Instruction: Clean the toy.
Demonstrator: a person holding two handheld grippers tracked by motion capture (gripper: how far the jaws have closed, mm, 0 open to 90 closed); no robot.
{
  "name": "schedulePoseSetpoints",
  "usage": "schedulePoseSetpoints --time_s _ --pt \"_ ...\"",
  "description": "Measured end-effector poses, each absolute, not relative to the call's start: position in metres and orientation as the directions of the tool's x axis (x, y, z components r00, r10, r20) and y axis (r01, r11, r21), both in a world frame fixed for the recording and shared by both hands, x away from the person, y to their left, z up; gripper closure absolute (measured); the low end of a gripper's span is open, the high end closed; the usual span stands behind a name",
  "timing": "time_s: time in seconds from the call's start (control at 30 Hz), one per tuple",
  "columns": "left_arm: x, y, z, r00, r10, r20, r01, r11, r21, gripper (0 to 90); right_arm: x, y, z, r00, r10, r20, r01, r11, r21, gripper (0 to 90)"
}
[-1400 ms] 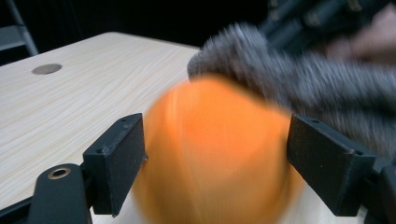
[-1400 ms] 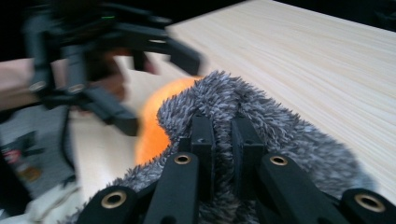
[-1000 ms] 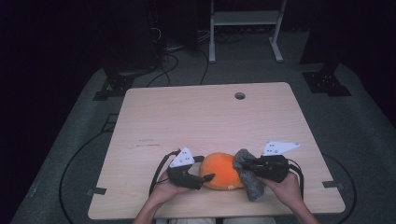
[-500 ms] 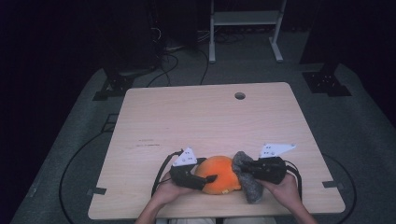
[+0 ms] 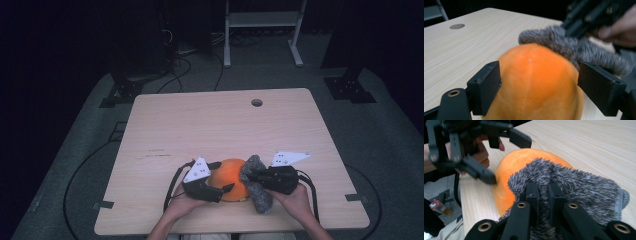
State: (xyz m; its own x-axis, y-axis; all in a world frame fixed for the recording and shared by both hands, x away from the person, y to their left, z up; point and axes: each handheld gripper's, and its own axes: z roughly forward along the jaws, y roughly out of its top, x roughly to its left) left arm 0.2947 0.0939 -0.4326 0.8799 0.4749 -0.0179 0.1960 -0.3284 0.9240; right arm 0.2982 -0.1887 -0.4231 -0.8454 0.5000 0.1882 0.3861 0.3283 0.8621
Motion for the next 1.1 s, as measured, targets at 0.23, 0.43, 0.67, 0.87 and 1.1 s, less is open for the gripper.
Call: schedulePoseSetpoints --time_s 0.23,0.43,0.67,0.87,1.1 --pt "0.295 0.1 -0.442 0.873 0.487 0.032 0.201 -0.417 0.886 33.2 0.307 -0.21 -0.446 -0.76 0.612 0.216 0.491 0.324 0.809 80.7" --pt "0.295 0.101 -0.446 0.875 0.482 0.043 0.184 -0.414 0.891 36.6 0.303 -0.205 -0.432 -0.782 0.557 0.281 0.47 0.229 0.852 80.3" --pt "0.296 0.104 -0.446 0.877 0.48 0.018 0.201 -0.4 0.894 34.9 0.307 -0.203 -0.444 -0.747 0.614 0.256 0.506 0.275 0.818 80.5" --pt "0.294 0.102 -0.445 0.884 0.468 0.017 0.192 -0.396 0.898 32.5 0.305 -0.207 -0.438 -0.733 0.638 0.238 0.497 0.262 0.827 80.4" --pt "0.293 0.102 -0.445 0.888 0.46 0.029 0.183 -0.409 0.894 32.9 0.312 -0.199 -0.442 -0.738 0.635 0.231 0.49 0.268 0.83 80.5"
